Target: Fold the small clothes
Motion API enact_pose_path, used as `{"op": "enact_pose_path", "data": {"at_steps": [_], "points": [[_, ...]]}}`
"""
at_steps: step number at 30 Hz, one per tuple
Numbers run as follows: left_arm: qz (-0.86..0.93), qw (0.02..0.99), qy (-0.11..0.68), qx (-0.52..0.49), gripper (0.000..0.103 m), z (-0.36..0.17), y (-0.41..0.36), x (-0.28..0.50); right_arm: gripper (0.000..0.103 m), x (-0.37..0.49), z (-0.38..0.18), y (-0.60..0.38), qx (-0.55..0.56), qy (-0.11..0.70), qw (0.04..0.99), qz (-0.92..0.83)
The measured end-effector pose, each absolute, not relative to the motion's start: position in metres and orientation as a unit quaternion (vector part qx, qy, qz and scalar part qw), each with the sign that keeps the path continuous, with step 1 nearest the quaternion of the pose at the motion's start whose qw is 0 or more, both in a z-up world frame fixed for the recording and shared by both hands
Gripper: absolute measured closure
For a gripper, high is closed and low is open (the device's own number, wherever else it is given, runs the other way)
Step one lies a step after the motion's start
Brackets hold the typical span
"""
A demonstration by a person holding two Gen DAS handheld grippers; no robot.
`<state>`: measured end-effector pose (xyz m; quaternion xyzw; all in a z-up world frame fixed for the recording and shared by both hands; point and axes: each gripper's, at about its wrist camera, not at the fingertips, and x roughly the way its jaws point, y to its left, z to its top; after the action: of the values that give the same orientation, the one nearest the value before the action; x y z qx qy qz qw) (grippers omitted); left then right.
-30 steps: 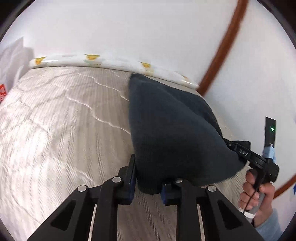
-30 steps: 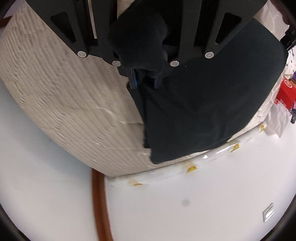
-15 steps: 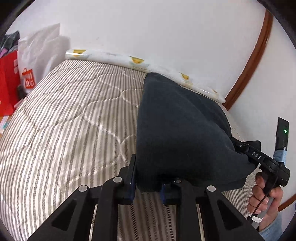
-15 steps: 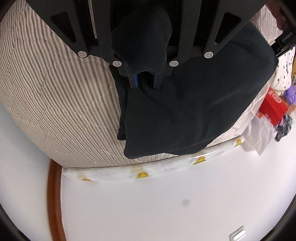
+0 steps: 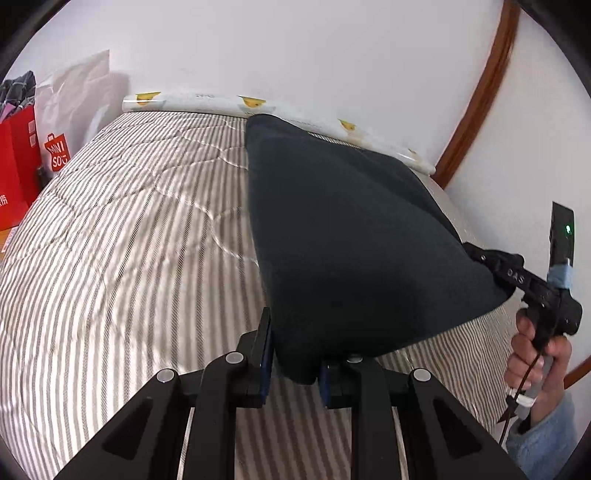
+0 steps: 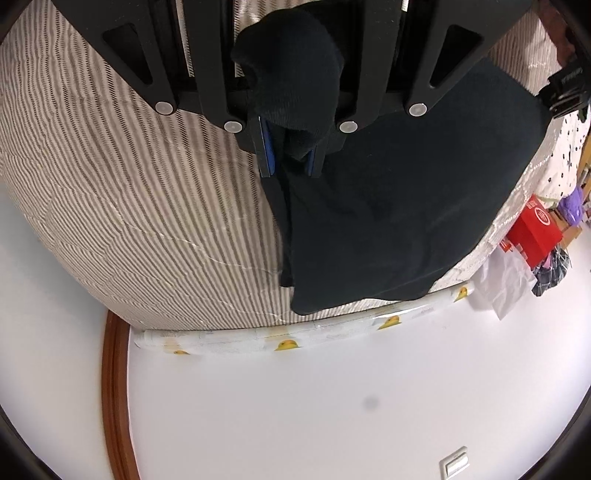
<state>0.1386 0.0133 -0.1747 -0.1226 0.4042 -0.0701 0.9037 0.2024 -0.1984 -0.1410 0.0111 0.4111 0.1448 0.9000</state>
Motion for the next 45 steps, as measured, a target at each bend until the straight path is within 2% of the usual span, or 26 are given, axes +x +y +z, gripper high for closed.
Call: {"op": "enact_pose_path", "data": {"at_steps": [11, 15, 19, 24, 26, 30, 34, 38, 43, 45], "points": [[-0.078, 0.899, 0.421, -0.095, 0.081, -0.170, 0.012, 0.118, 0.078, 0.168, -0.113, -0.227, -0.048, 0.391, 0.909, 0.133], [-0.074, 0.898, 0.425, -0.088, 0.081, -0.168, 0.011, 0.109, 0.077, 0.162, -0.099, -0.222, -0.016, 0.376, 0.914, 0.152], [-0.081, 0.895, 0.427, -0.103, 0.081, -0.164, 0.015, 0.096, 0.077, 0.161, -0.117, -0.199, -0.016, 0.381, 0.907, 0.180], [-0.079, 0.911, 0.394, -0.093, 0.079, -0.141, 0.023, 0.078, 0.078, 0.157, -0.143, -0.201, -0.036, 0.387, 0.908, 0.157], [-0.079, 0.914, 0.388, -0.091, 0.075, -0.132, 0.022, 0.086, 0.078, 0.160, -0.140, -0.206, -0.027, 0.401, 0.903, 0.150], [-0.077, 0.918, 0.381, -0.082, 0.075, -0.126, 0.013, 0.116, 0.080, 0.161, -0.136, -0.204, -0.043, 0.411, 0.899, 0.146], [-0.067, 0.905, 0.415, -0.070, 0.075, -0.143, 0.004, 0.142, 0.080, 0.157, -0.125, -0.206, -0.063, 0.409, 0.899, 0.142], [-0.070, 0.903, 0.423, -0.032, 0.073, -0.153, -0.001, 0.143, 0.075, 0.170, -0.114, -0.216, -0.060, 0.409, 0.901, 0.130], [-0.079, 0.899, 0.426, -0.061, 0.073, -0.135, 0.014, 0.162, 0.068, 0.213, -0.102, -0.212, -0.027, 0.423, 0.894, 0.143], [-0.071, 0.901, 0.424, -0.059, 0.073, -0.130, 0.020, 0.174, 0.057, 0.234, -0.098, -0.205, -0.022, 0.427, 0.891, 0.155]]}}
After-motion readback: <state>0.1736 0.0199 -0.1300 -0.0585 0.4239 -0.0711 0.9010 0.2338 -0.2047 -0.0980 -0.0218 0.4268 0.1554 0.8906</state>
